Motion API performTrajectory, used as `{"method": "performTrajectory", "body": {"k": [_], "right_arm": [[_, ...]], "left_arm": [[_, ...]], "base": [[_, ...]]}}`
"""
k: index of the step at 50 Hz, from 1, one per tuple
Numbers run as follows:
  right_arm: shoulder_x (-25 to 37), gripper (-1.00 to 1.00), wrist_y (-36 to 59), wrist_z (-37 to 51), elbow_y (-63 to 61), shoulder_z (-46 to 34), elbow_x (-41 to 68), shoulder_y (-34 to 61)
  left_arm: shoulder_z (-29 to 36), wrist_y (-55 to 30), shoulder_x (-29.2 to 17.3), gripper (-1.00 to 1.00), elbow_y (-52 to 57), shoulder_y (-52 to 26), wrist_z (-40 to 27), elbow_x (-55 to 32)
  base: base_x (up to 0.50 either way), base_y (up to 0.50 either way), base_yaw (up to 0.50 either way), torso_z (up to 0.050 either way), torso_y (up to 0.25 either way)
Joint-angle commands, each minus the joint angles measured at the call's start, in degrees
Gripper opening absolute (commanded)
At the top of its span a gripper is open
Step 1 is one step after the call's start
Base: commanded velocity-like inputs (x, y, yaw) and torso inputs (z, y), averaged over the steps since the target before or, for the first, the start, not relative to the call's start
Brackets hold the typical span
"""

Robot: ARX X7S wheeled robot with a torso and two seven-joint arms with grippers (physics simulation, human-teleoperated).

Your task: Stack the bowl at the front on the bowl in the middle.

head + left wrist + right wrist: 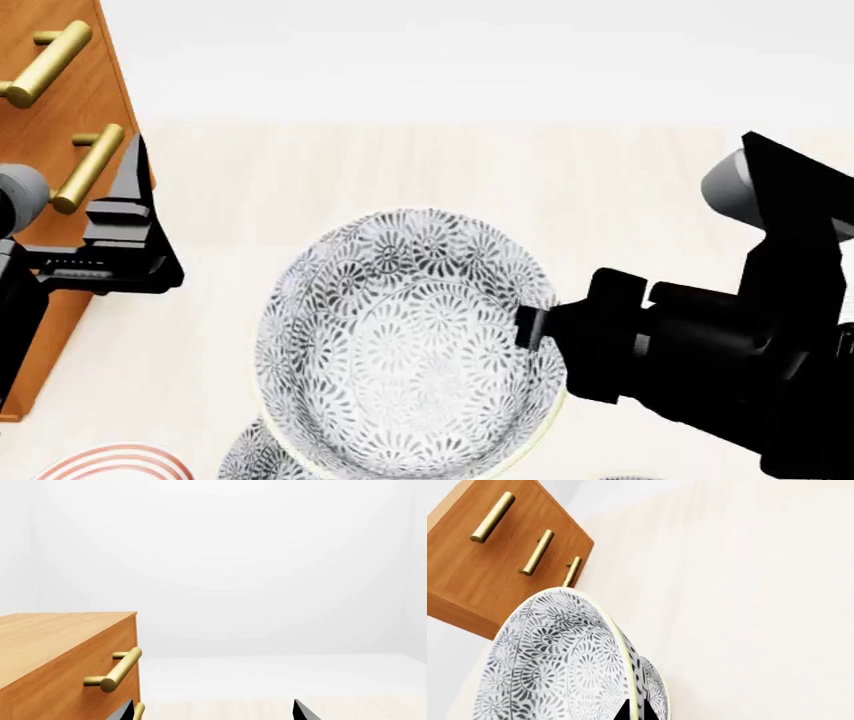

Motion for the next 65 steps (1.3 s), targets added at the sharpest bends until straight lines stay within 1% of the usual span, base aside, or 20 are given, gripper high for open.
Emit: {"method": "performTrajectory", "body": {"k": [1, 3, 6, 11, 23, 28, 32, 47, 57, 60, 65], "right_arm": [[-1.96, -1.0, -0.22, -2.12, -3.58, 0.75, 0.33, -2.02], [-1.72, -1.0, -1.09, -1.5, -4.0, -0.33, 1.6, -1.32], [-2.48, -1.0, -0.13, -2.69, -4.21, 0.34, 0.11, -2.41], [-2.88, -1.0, -0.67, -2.79, -4.46, -0.76, 0.55, -1.94], [-6.62, -1.0, 3.32, -9.34, 0.7, 1.05, -8.44, -2.03], [-7.48, -1.0, 3.82, -10.73, 1.2, 0.8, -9.99, -2.43], [-7.33, -1.0, 3.32, -10.51, 1.95, -0.46, -9.22, -1.6], [-9.04, -1.0, 4.84, -15.01, 3.82, -1.08, -13.91, -2.64], [-11.04, -1.0, 5.9, -21.39, 7.17, -0.78, -21.47, -1.34], [-11.71, -1.0, 6.07, -25.9, 9.33, -0.49, -26.21, -0.37], [-12.2, -1.0, 5.74, -30.86, 11.43, -1.25, -31.49, 0.41]], "left_arm": [[-1.11, 0.48, 0.82, 1.0, -0.58, -0.52, 1.33, 0.52], [-1.22, 0.36, 0.79, 1.0, -0.45, -0.59, 1.23, 0.35], [-1.18, 0.25, 0.76, 1.0, -0.34, -0.69, 1.09, 0.22], [-0.84, 0.52, 0.7, 1.0, -0.55, -0.67, 1.05, 0.24], [-0.77, 1.33, 0.3, 1.0, -0.76, 0.24, 1.06, 0.02], [-0.7, 1.45, 0.26, 1.0, -0.67, 0.57, 0.87, -0.03], [-0.81, 1.27, 0.18, 1.0, -0.37, 0.64, 0.68, -0.31], [-0.44, 1.43, 0.07, 1.0, -0.64, 0.35, 0.31, -0.69], [-0.38, 1.81, -0.23, 1.0, -0.86, 0.6, 0.24, -0.9], [-0.23, 2.22, -0.32, 1.0, -1.08, 0.83, 0.31, -0.81], [-0.18, 2.73, -0.44, 1.0, -1.3, 1.21, 0.35, -0.8]], "base": [[0.0, 0.0, 0.0, 0.0, 0.0], [0.0, 0.0, 0.0, 0.0, 0.0], [0.0, 0.0, 0.0, 0.0, 0.0], [0.0, 0.0, 0.0, 0.0, 0.002], [0.0, 0.0, 0.0, 0.0, 0.0], [0.0, 0.0, 0.0, 0.0, 0.0], [0.0, 0.0, 0.0, 0.0, 0.0], [0.0, 0.0, 0.0, 0.0, 0.001], [0.0, 0.0, 0.0, 0.0, 0.0], [0.0, 0.0, 0.0, 0.0, 0.0], [0.0, 0.0, 0.0, 0.0, 0.0]]}}
